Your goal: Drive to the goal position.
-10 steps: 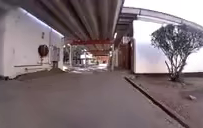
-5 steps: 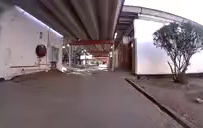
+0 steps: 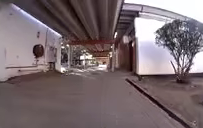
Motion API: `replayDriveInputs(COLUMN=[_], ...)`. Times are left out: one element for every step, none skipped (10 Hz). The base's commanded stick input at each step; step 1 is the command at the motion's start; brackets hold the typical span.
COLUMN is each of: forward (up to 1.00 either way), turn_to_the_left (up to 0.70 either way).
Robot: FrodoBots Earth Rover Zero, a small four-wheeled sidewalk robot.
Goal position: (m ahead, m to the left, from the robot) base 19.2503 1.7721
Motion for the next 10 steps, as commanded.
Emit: replayDriveInputs(forward=[0.5, 0.5, 0.5, 0.5, 0.5, 0.5, 0.5, 0.5, 0.5, 0.5], turn_to_the_left=[0.0, 0.0, 0.0, 0.0, 0.0, 0.0, 0.0, 0.0, 0.0, 0.0])
